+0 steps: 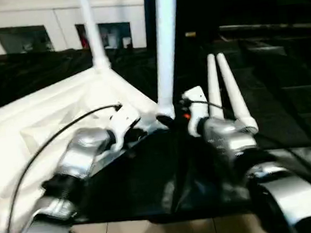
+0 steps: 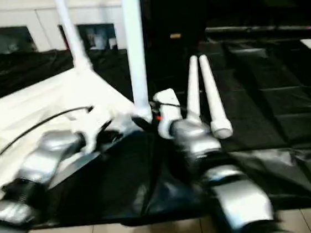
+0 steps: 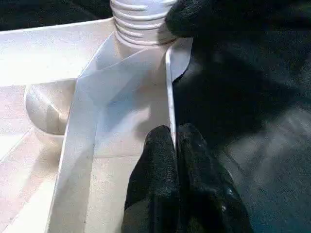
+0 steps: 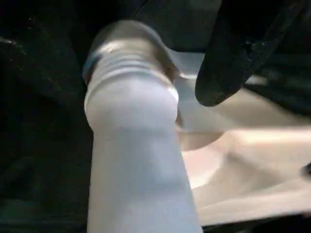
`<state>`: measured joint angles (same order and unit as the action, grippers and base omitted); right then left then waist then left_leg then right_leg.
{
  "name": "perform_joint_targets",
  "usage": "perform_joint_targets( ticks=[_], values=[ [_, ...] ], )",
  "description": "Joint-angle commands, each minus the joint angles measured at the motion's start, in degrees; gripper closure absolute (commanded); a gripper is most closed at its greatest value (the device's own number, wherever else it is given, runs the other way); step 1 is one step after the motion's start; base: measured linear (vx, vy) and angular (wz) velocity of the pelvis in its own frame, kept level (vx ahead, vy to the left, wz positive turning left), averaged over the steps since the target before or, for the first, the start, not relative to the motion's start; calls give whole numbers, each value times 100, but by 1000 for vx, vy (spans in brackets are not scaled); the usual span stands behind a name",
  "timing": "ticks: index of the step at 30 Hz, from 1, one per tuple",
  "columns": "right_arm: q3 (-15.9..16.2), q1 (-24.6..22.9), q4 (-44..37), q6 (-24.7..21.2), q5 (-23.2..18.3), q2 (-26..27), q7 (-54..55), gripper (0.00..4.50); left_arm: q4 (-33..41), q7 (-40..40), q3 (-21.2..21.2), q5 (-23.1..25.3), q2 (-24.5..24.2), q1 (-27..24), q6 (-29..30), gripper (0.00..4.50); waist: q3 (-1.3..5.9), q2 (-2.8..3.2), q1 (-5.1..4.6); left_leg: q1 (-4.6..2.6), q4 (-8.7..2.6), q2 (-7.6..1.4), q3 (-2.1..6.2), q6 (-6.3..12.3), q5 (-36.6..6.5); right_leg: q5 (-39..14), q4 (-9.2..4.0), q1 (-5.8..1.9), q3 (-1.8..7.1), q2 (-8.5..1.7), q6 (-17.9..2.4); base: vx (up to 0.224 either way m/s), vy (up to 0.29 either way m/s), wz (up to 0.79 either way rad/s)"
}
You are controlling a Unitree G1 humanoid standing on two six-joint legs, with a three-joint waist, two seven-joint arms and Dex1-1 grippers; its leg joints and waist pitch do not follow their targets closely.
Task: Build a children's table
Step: Rotate leg to tighten
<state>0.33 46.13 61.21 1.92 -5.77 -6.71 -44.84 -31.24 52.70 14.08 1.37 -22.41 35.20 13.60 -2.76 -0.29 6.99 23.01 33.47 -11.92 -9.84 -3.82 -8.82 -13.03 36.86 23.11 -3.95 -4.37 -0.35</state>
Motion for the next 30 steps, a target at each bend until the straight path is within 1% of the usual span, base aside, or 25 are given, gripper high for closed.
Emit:
perform_joint_targets(
  ticks=[1,2,3,5,6,7,8,10,11,12,14,15,16,17,18,20,21,23,26,28,29,30],
  values=[
    [281,-104,-289,-18,136,-138,-708,57,308,631,244,-162,-94,-140,-205,450,458,69,61,-125,-251,-135,12,493,-376,1619,-253,-352,206,-343,-1608,0,0,0],
    [307,-125,-327,-15,157,-192,-833,57,359,712,256,-185,-138,-170,-198,450,448,71,68,-130,-256,-141,5,479,-442,1519,-260,-337,210,-346,-1614,0,0,0],
    [325,-143,-367,-20,163,-233,-936,57,414,818,274,-215,-181,-205,-239,450,439,81,81,-156,-274,-155,5,415,-645,1221,-283,-317,216,-354,-1635,0,0,0],
    [366,-194,-517,-72,153,-358,-1289,57,572,1075,314,-252,-321,-308,-325,450,411,100,120,-173,-317,-184,15,252,-1012,617,-325,-308,232,-381,-1592,0,0,0],
    [403,-222,-599,-110,133,-412,-1453,57,618,1157,319,-257,-366,-341,-357,450,405,99,124,-176,-328,-191,15,216,-1077,509,-333,-304,234,-379,-1576,0,0,0],
    [437,-245,-669,-144,113,-455,-1586,57,648,1211,318,-257,-399,-365,-378,450,388,102,132,-193,-346,-194,13,133,-1231,293,-353,-287,239,-373,-1546,0,0,0],
    [531,-297,-780,-206,106,-526,-1816,57,685,1254,308,-264,-434,-386,-386,450,388,101,141,-197,-354,-192,19,83,-1292,207,-356,-295,242,-367,-1509,0,0,0],
    [652,-356,-896,-254,128,-610,-2056,57,724,1294,285,-284,-470,-404,-355,450,391,90,148,-195,-352,-180,15,46,-1268,215,-355,-292,250,-368,-1485,0,0,0],
    [692,-382,-951,-289,135,-641,-2136,75,749,1323,276,-306,-496,-413,-337,450,390,86,147,-178,-352,-174,19,41,-1249,224,-352,-303,250,-373,-1480,0,0,0],
    [696,-383,-954,-293,136,-644,-2144,75,752,1328,274,-309,-501,-414,-334,450,396,80,146,-178,-352,-173,20,40,-1215,251,-349,-305,250,-377,-1476,0,0,0],
    [732,-388,-937,-264,205,-651,-2221,96,769,1393,248,-343,-539,-418,-307,450,404,71,141,-165,-335,-160,17,66,-1068,367,-338,-306,251,-382,-1507,0,0,0],
    [743,-393,-941,-260,224,-650,-2237,103,775,1404,243,-344,-544,-421,-306,450,412,75,146,-173,-328,-162,17,75,-1027,408,-333,-302,248,-379,-1514,0,0,0],
    [749,-394,-940,-252,234,-648,-2233,103,777,1407,240,-346,-545,-421,-301,450,413,72,146,-167,-320,-159,14,104,-966,500,-325,-303,248,-374,-1529,0,0,0],
    [772,-410,-969,-258,250,-643,-2224,121,787,1419,230,-342,-553,-425,-297,450,414,74,149,-168,-317,-158,13,128,-918,568,-319,-298,245,-369,-1538,0,0,0],
    [777,-420,-995,-279,242,-641,-2225,121,790,1424,226,-339,-557,-425,-299,450,412,71,147,-165,-315,-155,13,136,-917,574,-319,-301,245,-370,-1540,0,0,0],
    [781,-435,-1050,-329,207,-637,-2204,147,791,1434,214,-345,-561,-427,-290,450,410,77,149,-171,-321,-159,14,138,-968,483,-327,-299,241,-369,-1531,0,0,0],
    [774,-439,-1063,-351,187,-633,-2203,153,792,1437,213,-347,-563,-428,-286,450,410,77,149,-172,-322,-161,15,133,-981,464,-326,-297,242,-369,-1530,0,0,0],
    [772,-454,-1079,-375,168,-627,-2196,156,795,1441,217,-358,-570,-430,-270,450,410,80,151,-177,-324,-164,14,102,-1031,391,-334,-294,246,-374,-1526,0,0,0],
    [745,-482,-1078,-398,162,-604,-2159,166,792,1439,216,-363,-568,-435,-244,450,417,77,150,-169,-318,-158,16,107,-963,497,-319,-303,244,-370,-1534,0,0,0],
    [637,-507,-924,-425,194,-491,-1683,170,702,1223,185,-319,-463,-403,-102,450,417,72,148,-170,-316,-157,14,121,-922,537,-314,-300,243,-369,-1541,0,0,0],
    [598,-509,-848,-427,223,-441,-1433,170,652,1099,169,-291,-407,-377,-27,450,405,62,138,-175,-330,-159,17,92,-940,484,-323,-291,246,-377,-1539,0,0,0],
    [431,-491,-581,-492,284,-250,-517,171,429,590,103,-168,-187,-254,184,450,403,55,119,-174,-334,-157,12,65,-957,435,-324,-288,254,-380,-1536,0,0,0]
  ],
)
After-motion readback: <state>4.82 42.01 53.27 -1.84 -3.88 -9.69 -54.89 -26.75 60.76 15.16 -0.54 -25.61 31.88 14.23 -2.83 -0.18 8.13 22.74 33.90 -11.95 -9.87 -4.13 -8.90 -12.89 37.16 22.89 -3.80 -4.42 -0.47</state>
